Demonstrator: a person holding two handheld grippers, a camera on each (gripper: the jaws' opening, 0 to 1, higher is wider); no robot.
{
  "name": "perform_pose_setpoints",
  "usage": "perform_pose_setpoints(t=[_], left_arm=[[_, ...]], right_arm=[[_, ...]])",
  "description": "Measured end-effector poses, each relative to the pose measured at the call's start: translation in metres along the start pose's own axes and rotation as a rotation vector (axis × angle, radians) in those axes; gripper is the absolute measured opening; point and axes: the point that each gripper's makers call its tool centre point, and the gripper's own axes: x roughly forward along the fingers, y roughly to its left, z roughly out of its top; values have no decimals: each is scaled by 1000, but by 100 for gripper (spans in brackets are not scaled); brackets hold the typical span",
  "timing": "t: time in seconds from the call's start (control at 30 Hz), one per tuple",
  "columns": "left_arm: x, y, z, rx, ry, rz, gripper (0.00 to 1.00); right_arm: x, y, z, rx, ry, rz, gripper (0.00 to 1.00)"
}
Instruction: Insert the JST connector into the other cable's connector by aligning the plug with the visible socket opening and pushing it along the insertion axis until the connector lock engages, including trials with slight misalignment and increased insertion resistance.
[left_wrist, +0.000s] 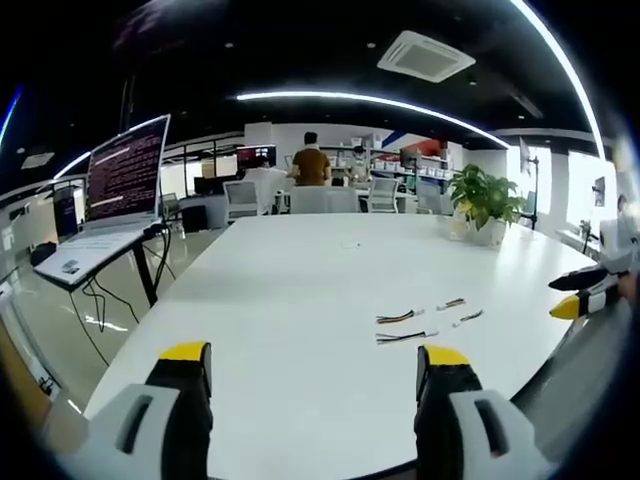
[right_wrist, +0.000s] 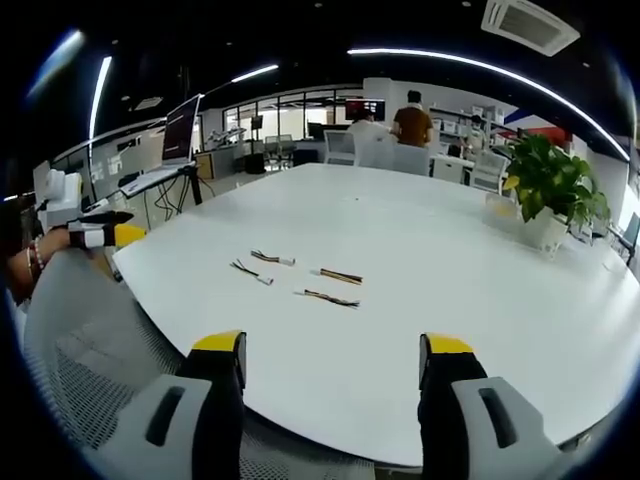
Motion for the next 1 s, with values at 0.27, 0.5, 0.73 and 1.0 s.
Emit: perform_pose_setpoints(t=[0.27, 0.5, 0.73, 1.0], left_arm=[[1, -1, -4, 9, 27, -8, 82], [1, -2, -7, 16, 45, -8, 82], [1, -4, -3, 26, 32, -14, 80], [1, -14, -17, 57, 140, -99, 86]], right_arm=[[-1, 1, 3, 15, -23, 9, 70], [-2, 0, 3, 12, -24, 9, 68], [-3, -1, 5, 18, -34, 12, 69], [-4, -4, 6, 34, -38, 4, 70]])
